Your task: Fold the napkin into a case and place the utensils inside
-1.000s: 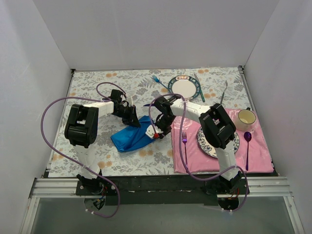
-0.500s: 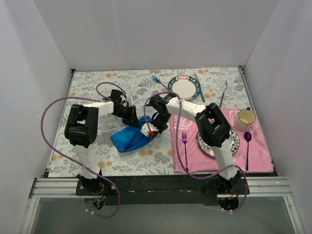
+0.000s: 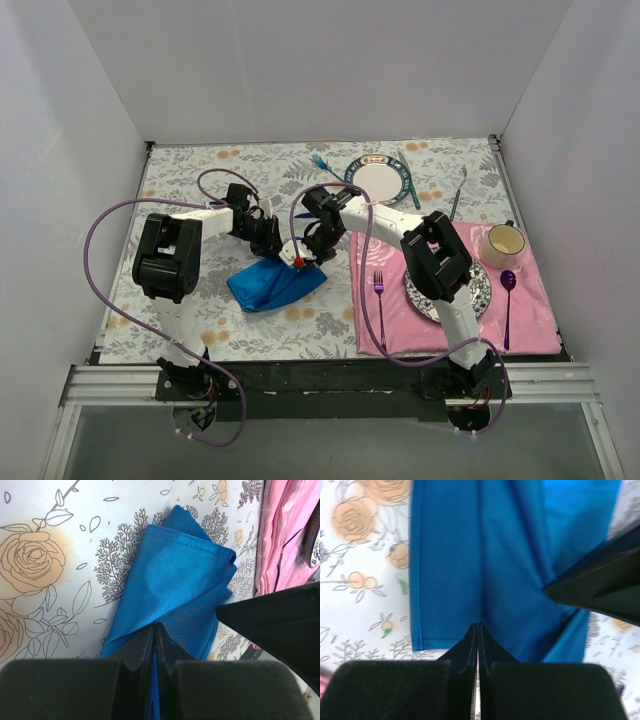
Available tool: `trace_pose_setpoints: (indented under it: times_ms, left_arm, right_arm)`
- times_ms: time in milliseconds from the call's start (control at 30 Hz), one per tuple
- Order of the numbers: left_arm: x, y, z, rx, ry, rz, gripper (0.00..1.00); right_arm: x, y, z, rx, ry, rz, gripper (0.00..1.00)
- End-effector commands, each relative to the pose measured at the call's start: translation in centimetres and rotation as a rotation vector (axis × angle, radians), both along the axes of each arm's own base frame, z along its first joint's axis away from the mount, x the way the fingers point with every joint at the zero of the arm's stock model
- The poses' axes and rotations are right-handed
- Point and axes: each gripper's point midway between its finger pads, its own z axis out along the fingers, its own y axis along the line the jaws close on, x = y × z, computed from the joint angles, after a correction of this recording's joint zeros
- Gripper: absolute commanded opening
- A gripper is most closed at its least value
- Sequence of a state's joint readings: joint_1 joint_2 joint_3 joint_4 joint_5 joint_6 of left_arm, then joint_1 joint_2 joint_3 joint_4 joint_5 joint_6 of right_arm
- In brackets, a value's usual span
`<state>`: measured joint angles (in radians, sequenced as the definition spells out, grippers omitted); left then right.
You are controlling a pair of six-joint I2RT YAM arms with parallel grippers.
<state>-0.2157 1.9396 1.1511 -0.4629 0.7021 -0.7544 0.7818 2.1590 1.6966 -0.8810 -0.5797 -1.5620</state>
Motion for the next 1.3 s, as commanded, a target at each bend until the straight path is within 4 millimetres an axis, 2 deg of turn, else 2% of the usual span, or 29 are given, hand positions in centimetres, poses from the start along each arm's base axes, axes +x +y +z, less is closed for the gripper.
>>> trace_pose_setpoints:
  times_ms: [0,200,300,333,400,433,500,533,567,633,733,833,1000,1267]
  left_arm:
    - [0.3,1.2,-1.9,0.078,-0.022,-0.002,0.0]
    - [0.3,1.2,-2.0,0.079,-0.022,-0.003,0.0]
    - [0.3,1.3,-1.9,0.079,-0.027,-0.005,0.0]
    - [0.4,1.4,-2.0,0.081,-0.027,-0.005,0.0]
    - [0.3,1.3,-2.2,0.077,-0.02,-0.007,0.0]
    - [0.4,1.3,-2.2,0.077,-0.022,-0.006,0.0]
    - [0.4,1.2,-2.1,0.075,-0.021,-0.002,0.0]
    - [0.5,1.2,-2.1,0.072,-0.023,-0.001,0.0]
    - [0.5,1.2,-2.1,0.071,-0.022,-0.001,0.0]
    - [0.5,1.2,-2.1,0.072,-0.02,0.0,0.0]
    - [0.5,1.2,-2.1,0.074,-0.02,0.0,0.0]
    - [0.5,1.3,-2.0,0.077,-0.024,-0.002,0.0]
    - [0.4,1.3,-2.1,0.078,-0.02,-0.001,0.0]
    - [0.5,1.3,-2.1,0.08,-0.021,0.003,0.0]
  right_arm:
    - [1.4,3.1,4.1,0.14,-0.035,-0.043,0.01]
    - [1.9,3.5,3.8,0.152,-0.052,-0.039,0.01]
    - [0.3,1.7,4.2,0.081,-0.01,0.056,0.04]
    - [-0.5,0.3,3.7,0.051,-0.011,0.124,0.24]
    - [-0.9,-1.2,3.3,0.035,-0.037,0.151,0.31]
    - [-1.2,-2.5,1.8,-0.002,-0.054,0.172,0.38]
    - [-1.4,-3.1,2.1,-0.014,-0.073,0.191,0.46]
    - [-1.2,-2.9,2.7,-0.008,-0.084,0.212,0.59]
    - [-2.0,-3.5,2.1,-0.048,-0.032,0.224,0.62]
    - [-2.3,-3.6,2.3,-0.071,-0.002,0.248,0.62]
    - [-2.4,-3.9,1.5,-0.102,0.015,0.281,0.5]
    - [-2.4,-4.3,0.3,-0.122,0.005,0.291,0.44]
    - [-3.0,-4.9,-0.5,-0.158,0.028,0.309,0.43]
    - [-3.1,-4.3,-1.7,-0.177,0.012,0.314,0.43]
